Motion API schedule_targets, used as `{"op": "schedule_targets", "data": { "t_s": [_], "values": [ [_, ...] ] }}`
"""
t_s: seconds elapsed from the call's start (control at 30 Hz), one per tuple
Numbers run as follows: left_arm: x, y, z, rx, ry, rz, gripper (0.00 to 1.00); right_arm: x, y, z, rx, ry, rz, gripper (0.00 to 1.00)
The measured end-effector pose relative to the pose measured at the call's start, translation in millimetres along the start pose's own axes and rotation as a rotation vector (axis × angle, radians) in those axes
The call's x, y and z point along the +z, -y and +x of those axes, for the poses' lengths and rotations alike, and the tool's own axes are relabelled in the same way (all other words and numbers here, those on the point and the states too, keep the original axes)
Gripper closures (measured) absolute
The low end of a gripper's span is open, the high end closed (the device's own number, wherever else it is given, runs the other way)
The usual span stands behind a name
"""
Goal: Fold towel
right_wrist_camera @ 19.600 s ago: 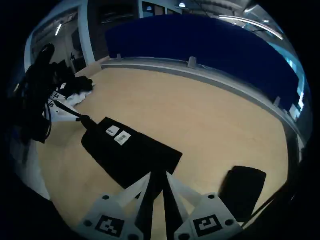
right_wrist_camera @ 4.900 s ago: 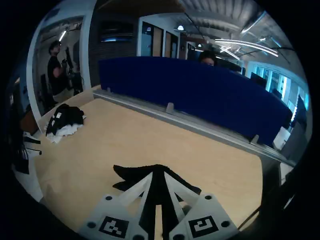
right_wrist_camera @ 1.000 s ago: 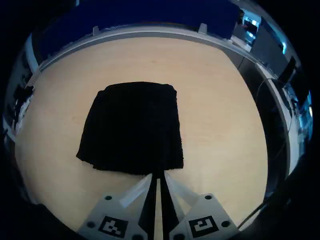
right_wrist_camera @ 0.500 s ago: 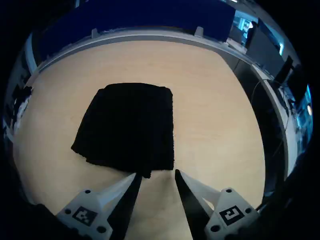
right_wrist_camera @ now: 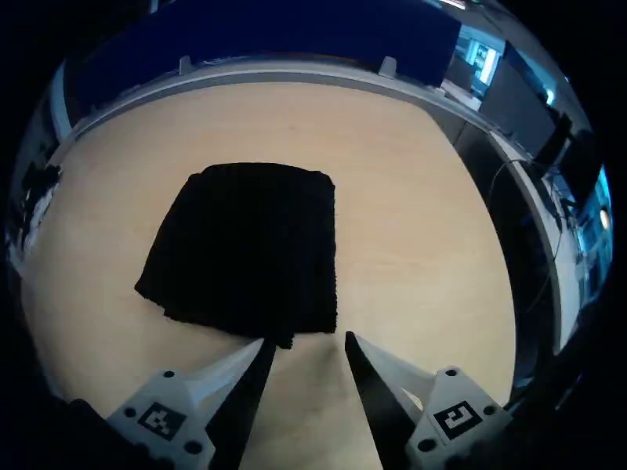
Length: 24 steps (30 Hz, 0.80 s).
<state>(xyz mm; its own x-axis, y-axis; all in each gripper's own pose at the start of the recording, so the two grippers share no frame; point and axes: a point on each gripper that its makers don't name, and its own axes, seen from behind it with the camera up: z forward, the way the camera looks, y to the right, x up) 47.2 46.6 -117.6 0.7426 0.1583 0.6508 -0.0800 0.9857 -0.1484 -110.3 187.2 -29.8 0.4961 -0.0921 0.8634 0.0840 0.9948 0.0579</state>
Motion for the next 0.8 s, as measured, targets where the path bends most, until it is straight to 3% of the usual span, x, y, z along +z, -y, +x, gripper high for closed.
{"op": "schedule_targets", "data": {
  "t_s": [0.37,0.5,0.8],
  "values": [
    [-1.0,0.5,-3.8,0.001,0.003,0.006,0.03,1.6,-0.7,-0.6,-0.022,0.011,0.013,0.31],
    [-1.4,1.4,-2.8,0.000,0.002,0.008,0.02,-2.3,-0.1,0.0,-0.016,0.009,0.015,0.19],
    [0.4,2.8,0.0,-0.005,-0.003,0.006,0.03,-18.4,3.7,4.3,-0.021,-0.032,0.018,0.03]
  ]
}}
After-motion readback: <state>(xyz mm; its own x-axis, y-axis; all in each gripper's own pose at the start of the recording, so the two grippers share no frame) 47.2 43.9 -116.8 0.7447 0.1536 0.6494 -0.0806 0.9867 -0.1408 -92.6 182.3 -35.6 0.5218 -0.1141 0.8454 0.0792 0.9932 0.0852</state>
